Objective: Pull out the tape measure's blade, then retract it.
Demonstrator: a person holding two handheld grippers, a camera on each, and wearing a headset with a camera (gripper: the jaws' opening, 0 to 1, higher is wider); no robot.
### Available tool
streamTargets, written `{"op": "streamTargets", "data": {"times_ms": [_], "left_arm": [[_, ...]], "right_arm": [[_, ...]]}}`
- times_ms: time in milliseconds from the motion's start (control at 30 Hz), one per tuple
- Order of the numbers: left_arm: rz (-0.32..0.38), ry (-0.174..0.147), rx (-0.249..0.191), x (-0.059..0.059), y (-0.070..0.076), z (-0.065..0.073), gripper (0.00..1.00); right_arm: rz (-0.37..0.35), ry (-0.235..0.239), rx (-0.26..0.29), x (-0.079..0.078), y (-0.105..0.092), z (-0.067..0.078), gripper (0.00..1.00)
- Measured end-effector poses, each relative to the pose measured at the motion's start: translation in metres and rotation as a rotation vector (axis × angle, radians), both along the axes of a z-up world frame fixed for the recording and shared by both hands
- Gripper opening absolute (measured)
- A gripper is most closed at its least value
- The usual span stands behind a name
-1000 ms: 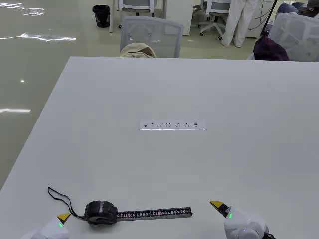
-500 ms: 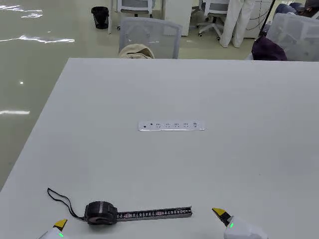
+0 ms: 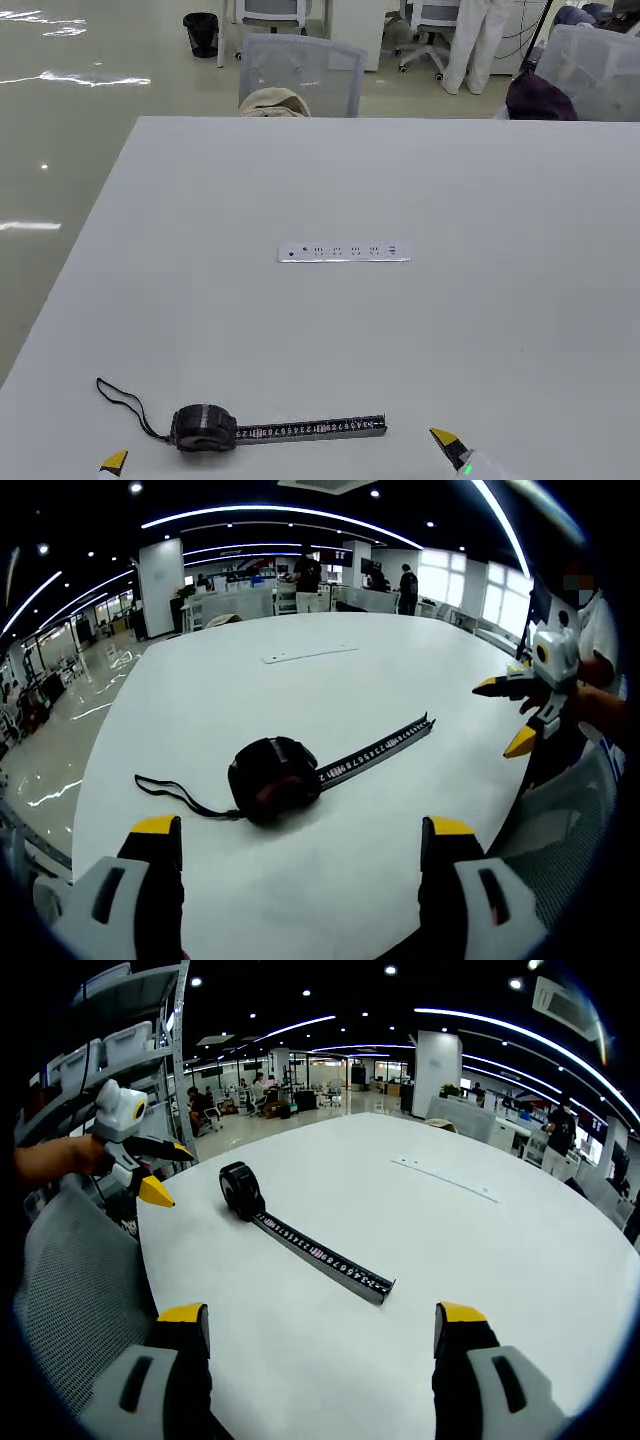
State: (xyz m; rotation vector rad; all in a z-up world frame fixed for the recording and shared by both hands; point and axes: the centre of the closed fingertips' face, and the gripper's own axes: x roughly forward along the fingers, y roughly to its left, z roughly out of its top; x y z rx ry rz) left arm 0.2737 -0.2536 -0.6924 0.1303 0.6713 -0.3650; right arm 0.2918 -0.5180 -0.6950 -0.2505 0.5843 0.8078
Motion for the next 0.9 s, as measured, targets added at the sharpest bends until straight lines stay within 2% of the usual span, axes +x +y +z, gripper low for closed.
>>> {"op": "streamTargets", "data": {"times_ms": [133, 367, 633, 800, 900], "left_arm": [[-0.007, -0.003, 0.018, -0.001, -0.004, 0.0, 0.99], [0.028, -0.014, 0.008, -0.004, -0.009, 0.002, 0.99], [0.087, -0.018, 0.01, -0.004, -0.01, 0.0, 0.98], [0.117, -0.006, 0.023, -0.003, -0.009, -0.005, 0.94], [0.146, -0.013, 0.021, -0.002, -0.007, -0.006, 0.93]], "right_arm": [[-0.012, -0.006, -0.004, 0.0, 0.002, 0.001, 0.94], [-0.068, -0.002, -0.003, 0.001, 0.003, 0.001, 0.94], [-0.076, 0.007, 0.01, -0.002, 0.008, 0.0, 0.94], [-0.07, 0.01, 0.014, -0.002, 0.01, -0.002, 0.93], [-0.07, 0.009, 0.017, -0.001, 0.01, -0.002, 0.93]]}}
